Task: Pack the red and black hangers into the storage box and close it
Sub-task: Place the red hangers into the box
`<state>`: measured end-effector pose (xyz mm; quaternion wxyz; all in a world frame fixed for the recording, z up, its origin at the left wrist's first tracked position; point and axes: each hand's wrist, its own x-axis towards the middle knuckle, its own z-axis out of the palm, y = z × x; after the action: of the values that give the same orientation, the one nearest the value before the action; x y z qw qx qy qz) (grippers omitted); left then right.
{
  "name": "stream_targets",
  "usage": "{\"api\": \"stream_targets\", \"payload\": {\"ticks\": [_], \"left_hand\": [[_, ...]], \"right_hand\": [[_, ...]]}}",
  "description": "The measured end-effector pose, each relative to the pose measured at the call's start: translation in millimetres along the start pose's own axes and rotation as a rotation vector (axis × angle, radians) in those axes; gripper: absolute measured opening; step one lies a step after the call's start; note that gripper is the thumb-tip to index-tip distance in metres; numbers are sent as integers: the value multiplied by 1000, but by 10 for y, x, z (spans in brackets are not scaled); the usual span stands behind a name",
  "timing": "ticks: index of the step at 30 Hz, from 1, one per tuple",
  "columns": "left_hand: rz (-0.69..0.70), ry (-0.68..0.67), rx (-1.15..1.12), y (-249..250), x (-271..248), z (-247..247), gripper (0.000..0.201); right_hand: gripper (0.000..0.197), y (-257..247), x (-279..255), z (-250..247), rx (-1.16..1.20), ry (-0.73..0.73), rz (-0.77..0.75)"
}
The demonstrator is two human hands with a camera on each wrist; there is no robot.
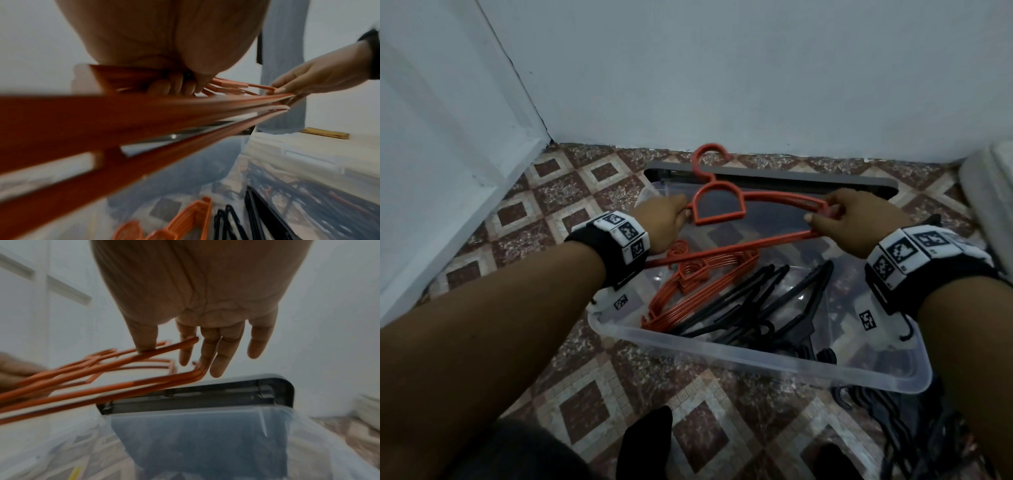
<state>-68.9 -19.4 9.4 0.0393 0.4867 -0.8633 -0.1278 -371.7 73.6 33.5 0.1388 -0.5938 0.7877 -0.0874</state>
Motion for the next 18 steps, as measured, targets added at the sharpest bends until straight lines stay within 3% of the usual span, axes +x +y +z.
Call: {"api": "stream_targets", "payload": {"ticks": [3, 6, 11, 18], "left_hand": [[-166, -157, 22, -191, 160, 226, 34], [-332, -355, 83, -412, 414, 491, 30], [-369, -505, 259, -511, 721, 1013, 30], [-316, -600, 407, -654, 786, 1649, 45]], "right_hand": [[67, 140, 278, 202, 166, -40, 151], [62, 190, 551, 515, 193, -108, 214], [64, 341, 730, 865, 96, -234, 272], [55, 536, 818, 980, 221, -207, 269]]}}
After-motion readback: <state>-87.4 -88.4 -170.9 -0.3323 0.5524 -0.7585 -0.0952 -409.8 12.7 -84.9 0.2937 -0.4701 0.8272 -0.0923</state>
